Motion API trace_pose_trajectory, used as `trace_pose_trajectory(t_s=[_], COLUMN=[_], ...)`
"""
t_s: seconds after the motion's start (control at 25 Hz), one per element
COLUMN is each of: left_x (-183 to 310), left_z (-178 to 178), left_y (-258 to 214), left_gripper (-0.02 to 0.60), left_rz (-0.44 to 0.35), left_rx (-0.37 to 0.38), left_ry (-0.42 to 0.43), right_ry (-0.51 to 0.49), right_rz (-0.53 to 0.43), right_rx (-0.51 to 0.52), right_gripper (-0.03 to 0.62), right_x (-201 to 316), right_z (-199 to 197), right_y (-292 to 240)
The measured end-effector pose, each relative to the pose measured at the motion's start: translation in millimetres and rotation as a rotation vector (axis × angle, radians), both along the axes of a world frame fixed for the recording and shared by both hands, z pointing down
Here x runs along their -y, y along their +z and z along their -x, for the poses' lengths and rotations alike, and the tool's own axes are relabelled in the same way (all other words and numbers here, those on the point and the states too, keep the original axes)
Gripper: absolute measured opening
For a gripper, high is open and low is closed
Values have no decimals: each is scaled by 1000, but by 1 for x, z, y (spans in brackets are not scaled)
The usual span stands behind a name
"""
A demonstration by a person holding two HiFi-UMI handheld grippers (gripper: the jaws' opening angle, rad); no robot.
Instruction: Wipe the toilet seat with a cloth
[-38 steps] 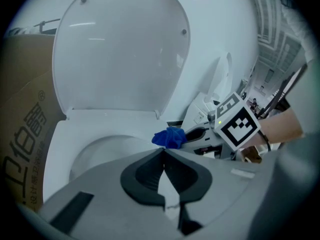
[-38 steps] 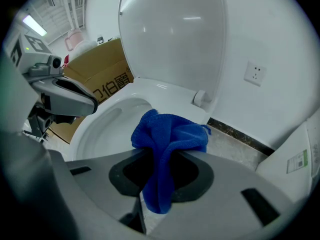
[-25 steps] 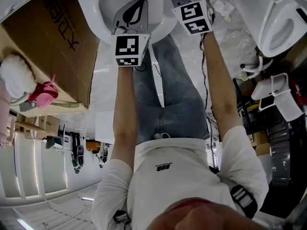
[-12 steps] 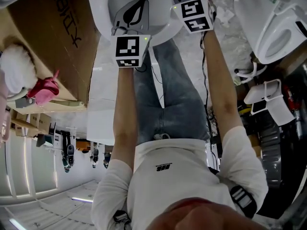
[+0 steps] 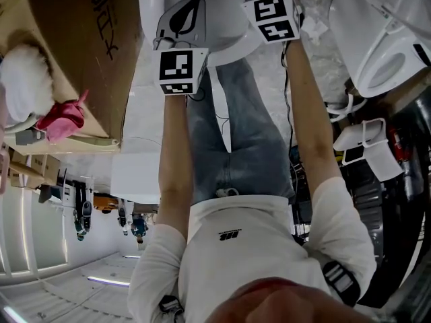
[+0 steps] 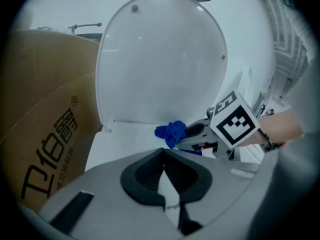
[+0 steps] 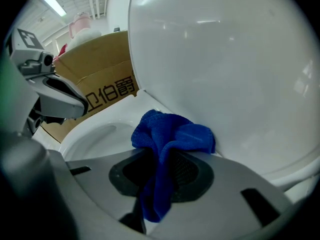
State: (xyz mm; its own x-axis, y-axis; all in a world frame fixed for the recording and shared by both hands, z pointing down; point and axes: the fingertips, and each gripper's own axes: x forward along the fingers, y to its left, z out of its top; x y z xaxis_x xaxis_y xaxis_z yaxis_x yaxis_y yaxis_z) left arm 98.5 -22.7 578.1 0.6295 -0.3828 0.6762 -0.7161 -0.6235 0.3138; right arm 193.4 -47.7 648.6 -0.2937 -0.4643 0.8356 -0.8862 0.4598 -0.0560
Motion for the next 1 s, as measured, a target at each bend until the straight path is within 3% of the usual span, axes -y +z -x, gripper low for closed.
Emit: trace_pose_trajectory(t_s=[0.6,1.0], left_x=[10,13], left_z=[49,86], left_y=[-3,-7], left_gripper=[9,9], left_rz=[-2,-5], left_rx=[2,13], left_ry=[-127,-211], right_ry=[-120,-224], right_rz=[-5,-15], right_rx=[-19,1], right_gripper=[86,86], right_x=[23,43], right_z=[49,103], right_y=[2,-1])
